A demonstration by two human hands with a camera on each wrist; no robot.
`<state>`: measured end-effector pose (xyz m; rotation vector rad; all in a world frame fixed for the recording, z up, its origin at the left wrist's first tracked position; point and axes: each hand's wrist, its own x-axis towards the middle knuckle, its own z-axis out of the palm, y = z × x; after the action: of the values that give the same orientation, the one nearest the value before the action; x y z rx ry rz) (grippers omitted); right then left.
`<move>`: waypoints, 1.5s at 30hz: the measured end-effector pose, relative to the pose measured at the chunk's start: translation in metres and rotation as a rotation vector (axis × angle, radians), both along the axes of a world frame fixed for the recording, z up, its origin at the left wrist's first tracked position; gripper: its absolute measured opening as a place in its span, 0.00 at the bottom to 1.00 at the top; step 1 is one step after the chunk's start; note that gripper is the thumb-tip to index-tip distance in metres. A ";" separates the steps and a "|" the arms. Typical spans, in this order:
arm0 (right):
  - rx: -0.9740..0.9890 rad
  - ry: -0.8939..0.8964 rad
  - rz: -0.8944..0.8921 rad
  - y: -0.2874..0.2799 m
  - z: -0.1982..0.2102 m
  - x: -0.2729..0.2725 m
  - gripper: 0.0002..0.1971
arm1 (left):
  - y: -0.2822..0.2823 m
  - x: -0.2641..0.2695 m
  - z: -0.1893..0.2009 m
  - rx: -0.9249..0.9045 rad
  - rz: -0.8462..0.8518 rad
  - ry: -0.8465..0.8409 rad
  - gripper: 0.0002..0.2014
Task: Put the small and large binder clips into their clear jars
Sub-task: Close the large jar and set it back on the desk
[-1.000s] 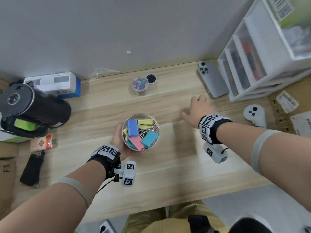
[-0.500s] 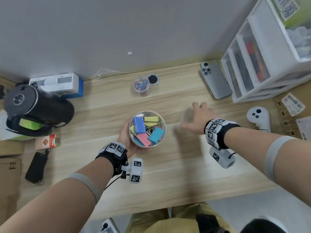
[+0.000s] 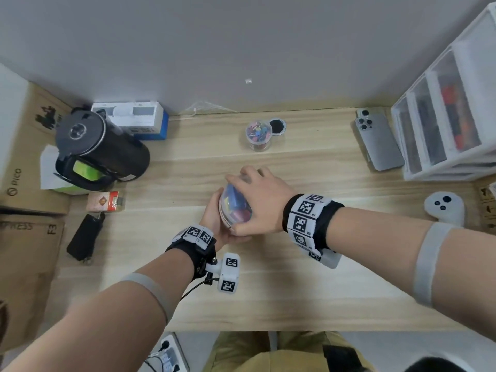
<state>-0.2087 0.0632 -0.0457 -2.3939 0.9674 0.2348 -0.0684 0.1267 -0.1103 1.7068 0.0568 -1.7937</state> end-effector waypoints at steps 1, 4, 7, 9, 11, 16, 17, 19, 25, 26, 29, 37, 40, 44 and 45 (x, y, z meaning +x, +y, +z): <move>0.014 0.022 -0.031 0.000 0.000 0.001 0.53 | 0.000 0.001 0.000 0.026 -0.025 -0.006 0.30; 0.011 0.073 -0.135 0.005 0.003 0.005 0.46 | 0.000 0.005 -0.005 0.057 -0.054 -0.022 0.34; -0.022 0.125 -0.160 0.010 0.001 0.007 0.47 | 0.003 0.003 -0.004 0.063 -0.094 -0.023 0.34; 0.003 0.127 -0.147 0.011 -0.003 0.005 0.51 | 0.003 0.003 -0.005 0.064 -0.085 -0.031 0.34; 0.042 0.097 -0.105 0.011 -0.006 0.000 0.58 | 0.004 0.003 -0.005 0.062 -0.064 -0.040 0.33; 0.082 0.094 -0.109 0.011 -0.008 -0.007 0.60 | 0.000 0.007 -0.008 0.087 -0.154 -0.067 0.35; 0.091 0.100 -0.136 0.012 -0.009 -0.006 0.59 | -0.002 0.007 -0.009 0.096 -0.177 -0.078 0.34; 0.106 0.109 -0.185 0.015 -0.012 -0.006 0.60 | -0.005 0.008 -0.009 0.098 -0.221 -0.110 0.33; 0.190 0.077 -0.253 0.006 -0.018 -0.015 0.66 | -0.014 0.003 -0.008 0.087 -0.272 -0.081 0.34; 0.188 0.072 -0.265 0.004 -0.019 -0.018 0.67 | -0.016 0.001 -0.006 0.083 -0.285 -0.066 0.35; 0.102 0.097 -0.293 -0.011 -0.022 -0.031 0.66 | -0.020 -0.001 -0.006 0.065 -0.369 -0.078 0.39; -0.132 0.278 -0.331 -0.097 -0.039 -0.065 0.51 | -0.015 0.028 -0.018 0.110 -0.321 -0.132 0.33; -0.088 0.267 -0.327 -0.129 -0.045 -0.066 0.48 | -0.013 0.038 -0.018 0.104 -0.284 -0.127 0.30; -0.090 0.258 -0.328 -0.150 -0.048 -0.062 0.41 | -0.009 0.044 -0.018 0.088 -0.255 -0.125 0.28; -0.095 0.266 -0.324 -0.150 -0.047 -0.061 0.40 | -0.008 0.044 -0.015 0.084 -0.258 -0.129 0.27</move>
<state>-0.2696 -0.0872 -0.0927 -2.2822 1.5009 0.3992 -0.0243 0.1188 -0.1249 1.9602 -0.1525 -1.8808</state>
